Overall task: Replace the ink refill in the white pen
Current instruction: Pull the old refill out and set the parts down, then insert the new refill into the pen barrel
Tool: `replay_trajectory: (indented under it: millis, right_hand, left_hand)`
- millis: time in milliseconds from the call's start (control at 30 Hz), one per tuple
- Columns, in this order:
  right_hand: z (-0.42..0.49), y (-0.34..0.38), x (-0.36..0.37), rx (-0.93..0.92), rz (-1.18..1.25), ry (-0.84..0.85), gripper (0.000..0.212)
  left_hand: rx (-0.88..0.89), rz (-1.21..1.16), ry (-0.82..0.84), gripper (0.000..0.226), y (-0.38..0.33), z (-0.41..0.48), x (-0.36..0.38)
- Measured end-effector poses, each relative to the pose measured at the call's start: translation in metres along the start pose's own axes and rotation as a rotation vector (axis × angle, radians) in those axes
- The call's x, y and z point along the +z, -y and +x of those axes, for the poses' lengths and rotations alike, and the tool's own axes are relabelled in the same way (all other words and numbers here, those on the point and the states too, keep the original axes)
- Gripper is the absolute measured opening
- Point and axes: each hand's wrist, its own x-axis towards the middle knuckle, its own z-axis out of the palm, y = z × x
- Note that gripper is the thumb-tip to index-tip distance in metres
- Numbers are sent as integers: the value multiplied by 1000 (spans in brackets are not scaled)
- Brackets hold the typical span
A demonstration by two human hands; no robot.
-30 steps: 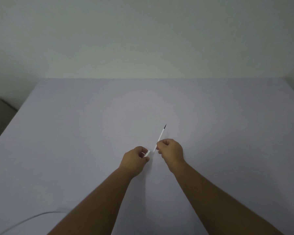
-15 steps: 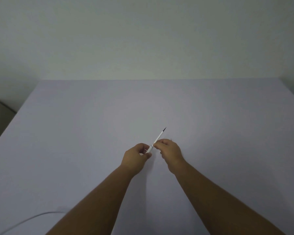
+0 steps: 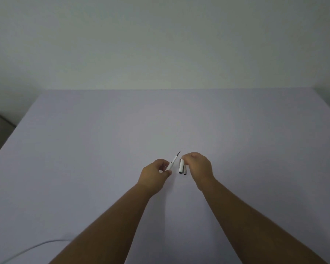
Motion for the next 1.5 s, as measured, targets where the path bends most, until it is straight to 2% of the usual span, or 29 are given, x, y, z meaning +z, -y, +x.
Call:
replay_trajectory:
  millis: [67,133,233,333,467,533,567,600,667,767,833,1100,1200,1300,1500]
  right_hand:
    - [3,-6,-4,-51,-308,-33,18]
    - [3,-10,-2,-69,-498,-5,17]
    - [4,-16,6,-94,-660,-4,21]
    - [5,-19,8,-86,-673,-32,24]
    - [3,-20,6,-58,-620,-45,23]
    - [3,-17,4,-40,-531,-70,15]
    - [4,-14,2,-42,-463,-79,17]
    - [4,-10,1,-46,-404,-78,29]
    - [5,0,-2,-6,-178,-71,36]
    - [3,18,-5,104,245,-35,18]
    - [3,25,-7,118,366,9,12]
    - [-3,31,-10,115,404,55,3]
    - [-3,31,-10,117,395,61,9]
    - [-5,31,-10,116,418,39,1]
    - [-6,32,-12,93,396,58,11]
  left_hand:
    - [-7,-4,12,16,1,0,-2]
    - [-9,-9,28,24,2,-2,-4]
    - [-14,-8,41,28,4,-4,-5]
    - [-15,-1,44,26,4,-4,-5]
    - [-22,-24,52,26,5,-4,-5]
    - [-24,-22,58,26,6,-4,-6]
    - [-22,-18,63,25,6,-5,-6]
    - [-19,-15,67,25,5,-5,-7]
    - [-12,-4,70,24,4,-5,-7]
    - [2,20,73,24,0,-6,-8]
    - [12,32,73,23,-3,-7,-8]
    - [42,44,64,25,-8,-11,-9]
    - [43,39,58,26,-9,-13,-8]
    - [46,50,57,25,-9,-13,-8]
    - [49,45,55,25,-9,-14,-7]
